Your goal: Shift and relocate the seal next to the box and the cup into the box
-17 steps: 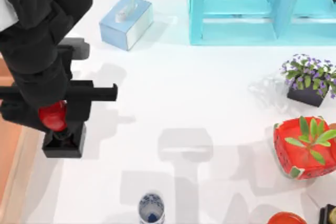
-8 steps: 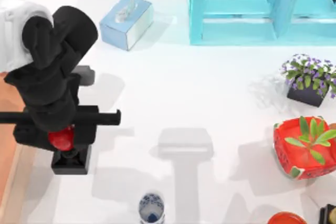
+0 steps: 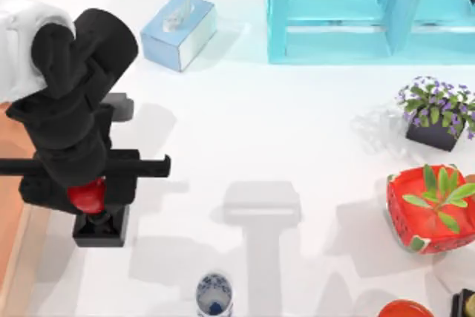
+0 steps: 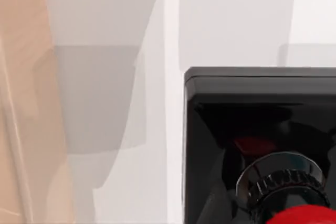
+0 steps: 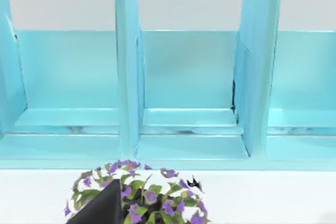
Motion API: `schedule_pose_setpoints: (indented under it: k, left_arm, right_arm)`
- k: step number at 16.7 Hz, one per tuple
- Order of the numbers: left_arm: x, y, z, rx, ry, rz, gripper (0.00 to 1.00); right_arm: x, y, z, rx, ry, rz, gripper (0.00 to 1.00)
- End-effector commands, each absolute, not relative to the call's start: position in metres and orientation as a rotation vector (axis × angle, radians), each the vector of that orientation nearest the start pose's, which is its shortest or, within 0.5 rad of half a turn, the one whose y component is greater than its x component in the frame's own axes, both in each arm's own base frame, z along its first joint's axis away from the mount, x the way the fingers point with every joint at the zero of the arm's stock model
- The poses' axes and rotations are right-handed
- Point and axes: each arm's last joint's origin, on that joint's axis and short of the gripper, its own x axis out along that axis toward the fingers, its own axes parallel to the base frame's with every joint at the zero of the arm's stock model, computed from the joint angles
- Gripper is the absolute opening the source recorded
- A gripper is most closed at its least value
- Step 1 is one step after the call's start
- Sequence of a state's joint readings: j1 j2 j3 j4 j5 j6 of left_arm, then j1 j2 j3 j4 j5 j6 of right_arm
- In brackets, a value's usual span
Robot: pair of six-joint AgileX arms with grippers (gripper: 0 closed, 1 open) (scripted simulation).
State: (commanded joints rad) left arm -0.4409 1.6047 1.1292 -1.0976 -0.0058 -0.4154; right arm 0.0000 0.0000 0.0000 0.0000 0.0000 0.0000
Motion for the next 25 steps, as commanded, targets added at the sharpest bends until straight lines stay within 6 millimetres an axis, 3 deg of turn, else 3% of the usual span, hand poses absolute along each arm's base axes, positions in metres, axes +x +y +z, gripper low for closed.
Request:
schedule_pose_setpoints:
  k: [7, 18, 20, 25]
  left_arm:
    - [0.254, -0.118, 0.206, 0.025, 1.57, -0.015, 0.98]
    - [0.255, -0.118, 0.21, 0.025, 1.569, -0.017, 1.0]
    - [0.257, -0.119, 0.224, 0.022, 1.567, -0.016, 1.0]
    - [0.258, -0.119, 0.281, 0.02, 1.568, -0.014, 1.0]
  right_arm:
    - [0.106, -0.001, 0.16, 0.0, 0.0, 0.0, 1.0]
    - [0.106, -0.001, 0.16, 0.0, 0.0, 0.0, 1.0]
    - [0.106, -0.001, 0.16, 0.0, 0.0, 0.0, 1.0]
    - [0.106, -0.001, 0.16, 0.0, 0.0, 0.0, 1.0]
